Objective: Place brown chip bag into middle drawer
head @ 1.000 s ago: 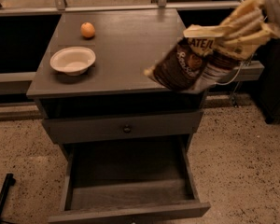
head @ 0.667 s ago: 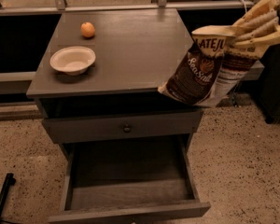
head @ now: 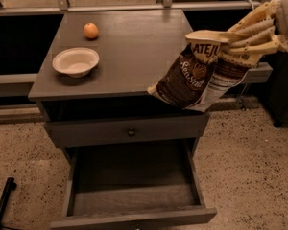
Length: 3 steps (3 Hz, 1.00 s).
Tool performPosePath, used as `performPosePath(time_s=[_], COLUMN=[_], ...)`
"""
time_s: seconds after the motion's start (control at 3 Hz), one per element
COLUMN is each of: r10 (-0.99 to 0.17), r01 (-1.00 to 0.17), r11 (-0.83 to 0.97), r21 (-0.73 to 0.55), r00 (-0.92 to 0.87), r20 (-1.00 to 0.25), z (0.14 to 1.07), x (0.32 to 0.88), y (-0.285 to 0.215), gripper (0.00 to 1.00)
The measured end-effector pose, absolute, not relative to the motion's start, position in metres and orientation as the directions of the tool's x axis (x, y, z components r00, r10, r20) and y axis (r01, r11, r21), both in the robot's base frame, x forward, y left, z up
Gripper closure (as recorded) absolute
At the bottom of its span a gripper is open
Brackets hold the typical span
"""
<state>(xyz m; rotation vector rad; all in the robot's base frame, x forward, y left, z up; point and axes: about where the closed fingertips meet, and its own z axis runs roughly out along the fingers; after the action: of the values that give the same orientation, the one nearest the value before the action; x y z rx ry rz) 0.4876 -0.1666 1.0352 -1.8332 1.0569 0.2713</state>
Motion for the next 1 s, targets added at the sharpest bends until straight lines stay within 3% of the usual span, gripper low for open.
performPosePath(time_s=[0.33, 1.0], r10=[-0.507, -0.443], r01=[-0.699, -0.75], r11=[-0.119, -0.172], r21=[-0.705, -0.639], r00=[0.653, 0.638], r20=[-0.562, -0.63], z=[1.015, 0.917], x=[0.47, 0.447], y=[-0.142, -0.093], gripper=[1.0, 1.0])
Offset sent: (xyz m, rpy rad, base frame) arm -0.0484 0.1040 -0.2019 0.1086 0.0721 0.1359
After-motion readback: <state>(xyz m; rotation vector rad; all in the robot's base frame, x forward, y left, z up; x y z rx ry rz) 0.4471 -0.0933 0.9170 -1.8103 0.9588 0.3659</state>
